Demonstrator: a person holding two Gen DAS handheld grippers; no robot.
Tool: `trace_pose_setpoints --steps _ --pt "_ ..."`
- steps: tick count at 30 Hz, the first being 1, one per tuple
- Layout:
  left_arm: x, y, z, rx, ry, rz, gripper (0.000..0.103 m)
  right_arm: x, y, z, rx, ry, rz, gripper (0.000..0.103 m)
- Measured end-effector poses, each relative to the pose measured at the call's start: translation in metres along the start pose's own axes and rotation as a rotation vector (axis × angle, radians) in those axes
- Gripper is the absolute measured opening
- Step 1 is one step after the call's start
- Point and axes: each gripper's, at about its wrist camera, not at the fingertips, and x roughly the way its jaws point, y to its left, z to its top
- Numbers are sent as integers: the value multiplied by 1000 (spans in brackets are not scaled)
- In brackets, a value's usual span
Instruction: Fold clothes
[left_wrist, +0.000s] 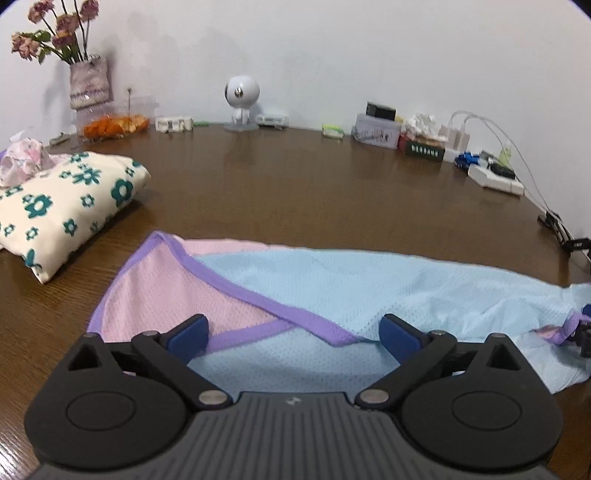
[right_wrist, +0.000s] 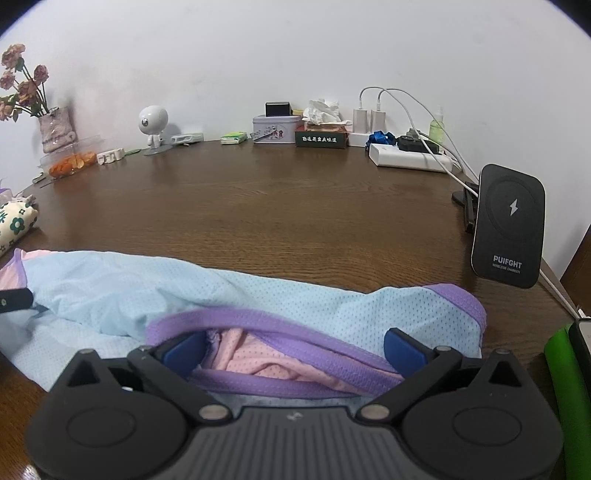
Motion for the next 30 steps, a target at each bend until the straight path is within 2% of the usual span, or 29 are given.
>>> trace_pose_setpoints --steps 6,30 --pt "3 -7 -2 65 14 2 103 0 0 -1 -1 0 -1 103" --pt "5 -9 -1 64 1 19 103 1 -1 -1 -2 -1 -2 103"
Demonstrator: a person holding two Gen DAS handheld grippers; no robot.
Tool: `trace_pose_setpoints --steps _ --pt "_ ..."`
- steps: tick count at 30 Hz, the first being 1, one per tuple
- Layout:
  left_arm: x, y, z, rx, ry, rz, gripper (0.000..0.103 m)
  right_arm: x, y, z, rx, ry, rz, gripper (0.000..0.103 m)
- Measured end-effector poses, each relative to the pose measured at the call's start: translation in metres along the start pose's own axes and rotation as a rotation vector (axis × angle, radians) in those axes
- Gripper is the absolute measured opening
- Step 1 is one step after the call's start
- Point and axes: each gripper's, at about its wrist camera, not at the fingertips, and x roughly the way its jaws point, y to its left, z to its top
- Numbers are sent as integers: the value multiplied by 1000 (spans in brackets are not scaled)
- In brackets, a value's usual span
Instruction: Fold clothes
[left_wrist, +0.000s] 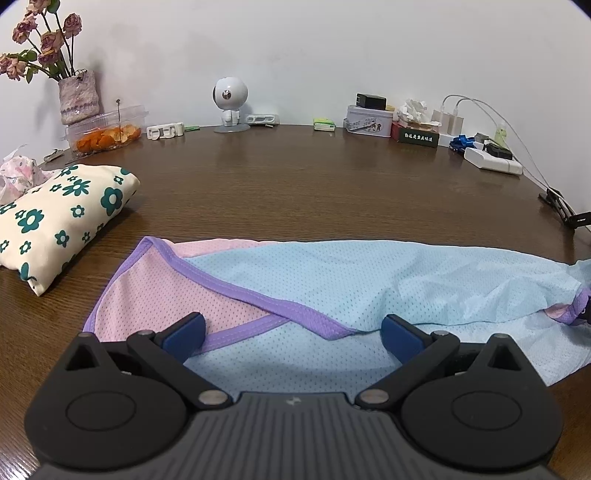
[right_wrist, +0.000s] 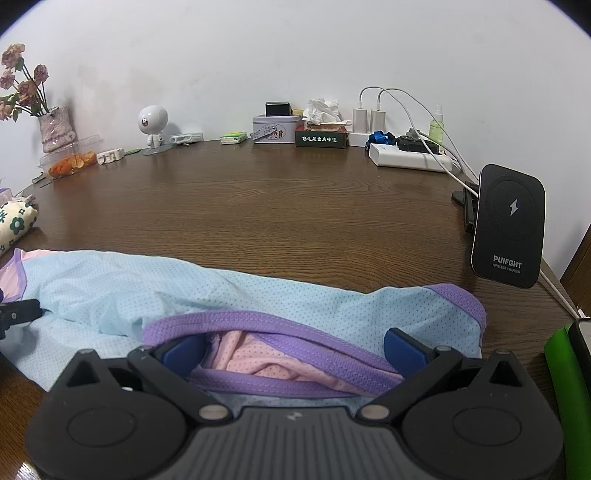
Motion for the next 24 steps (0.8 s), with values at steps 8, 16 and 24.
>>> trace_pose_setpoints --steps 8,16,24 --pt "0 1 1 -2 0 -4 103 1 0 0 0 -1 0 103" --pt "0 4 1 -17 -6 -19 103 1 -1 0 -1 -2 -1 103" --pt "-1 6 2 -28 -9 -29 103 1 -1 0 -2 -2 -3 103"
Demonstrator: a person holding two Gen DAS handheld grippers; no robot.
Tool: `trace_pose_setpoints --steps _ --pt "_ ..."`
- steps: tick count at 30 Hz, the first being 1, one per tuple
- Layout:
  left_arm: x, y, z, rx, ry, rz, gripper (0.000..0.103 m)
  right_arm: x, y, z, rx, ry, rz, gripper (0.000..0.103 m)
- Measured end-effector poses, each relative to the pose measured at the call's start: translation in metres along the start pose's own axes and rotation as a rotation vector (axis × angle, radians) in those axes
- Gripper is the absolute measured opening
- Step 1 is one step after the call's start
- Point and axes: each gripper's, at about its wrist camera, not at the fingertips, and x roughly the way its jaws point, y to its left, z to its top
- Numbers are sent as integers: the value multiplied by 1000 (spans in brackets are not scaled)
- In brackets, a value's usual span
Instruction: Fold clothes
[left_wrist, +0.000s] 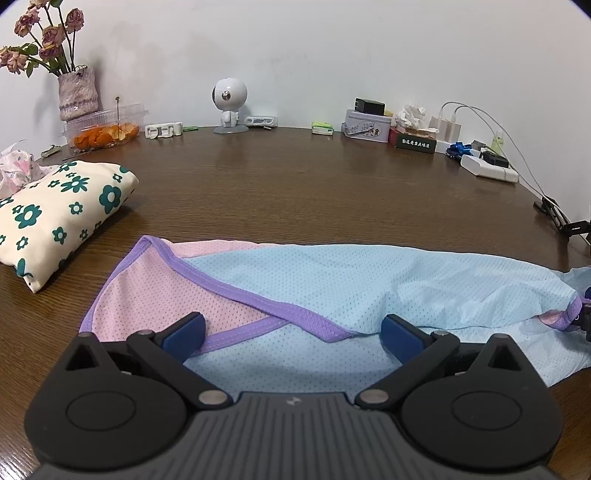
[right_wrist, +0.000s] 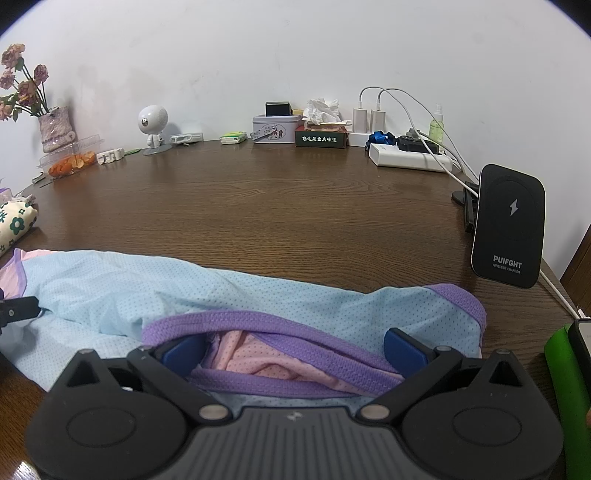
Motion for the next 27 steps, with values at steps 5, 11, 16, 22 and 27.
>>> trace_pose_setpoints --steps 5,11,16,22,27 --pt "0 1 0 -5 -2 -4 103 0 0 0 0 0 0 103" --pt "0 0 0 -3 -1 -3 103 0 0 0 0 0 0 103" --pt "-1 0 1 -3 -1 -1 103 0 0 0 0 0 0 103" --pt "0 0 1 2 1 2 103 0 1 0 1 1 0 103" --pt "0 0 1 4 2 3 103 0 1 0 1 1 0 103"
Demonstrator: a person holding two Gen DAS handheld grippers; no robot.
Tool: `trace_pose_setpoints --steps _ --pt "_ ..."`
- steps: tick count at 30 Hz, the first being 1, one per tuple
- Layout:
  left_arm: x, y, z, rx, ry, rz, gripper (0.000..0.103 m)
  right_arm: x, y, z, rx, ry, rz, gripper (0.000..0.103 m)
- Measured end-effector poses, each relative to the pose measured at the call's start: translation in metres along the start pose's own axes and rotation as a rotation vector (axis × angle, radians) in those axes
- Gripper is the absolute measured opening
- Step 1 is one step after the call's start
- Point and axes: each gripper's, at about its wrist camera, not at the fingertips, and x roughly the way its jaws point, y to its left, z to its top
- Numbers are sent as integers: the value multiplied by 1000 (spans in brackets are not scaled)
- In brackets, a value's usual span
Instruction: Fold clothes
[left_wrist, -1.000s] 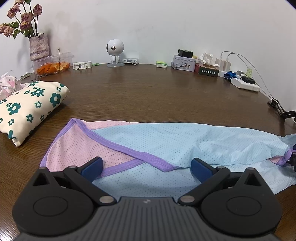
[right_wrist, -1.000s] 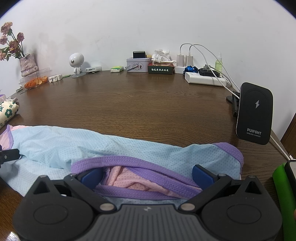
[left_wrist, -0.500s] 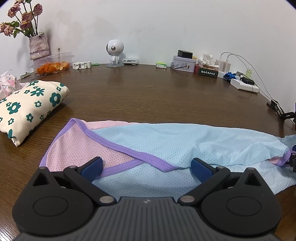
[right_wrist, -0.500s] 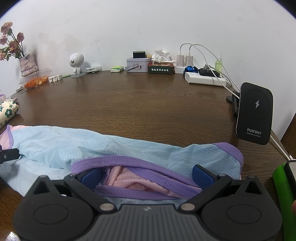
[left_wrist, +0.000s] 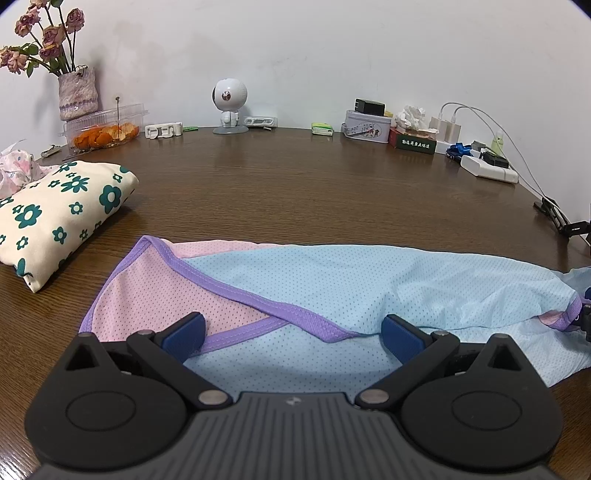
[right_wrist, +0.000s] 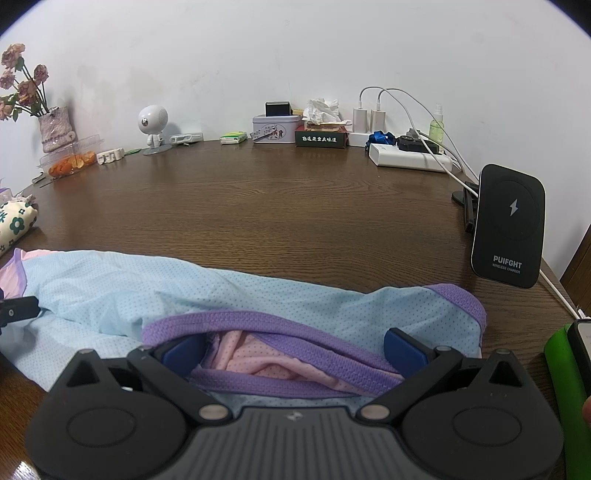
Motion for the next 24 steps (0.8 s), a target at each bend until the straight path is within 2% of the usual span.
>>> trace_pose_setpoints --steps 24 --pt "0 3 1 -12 -5 -9 103 0 -1 0 0 0 2 103"
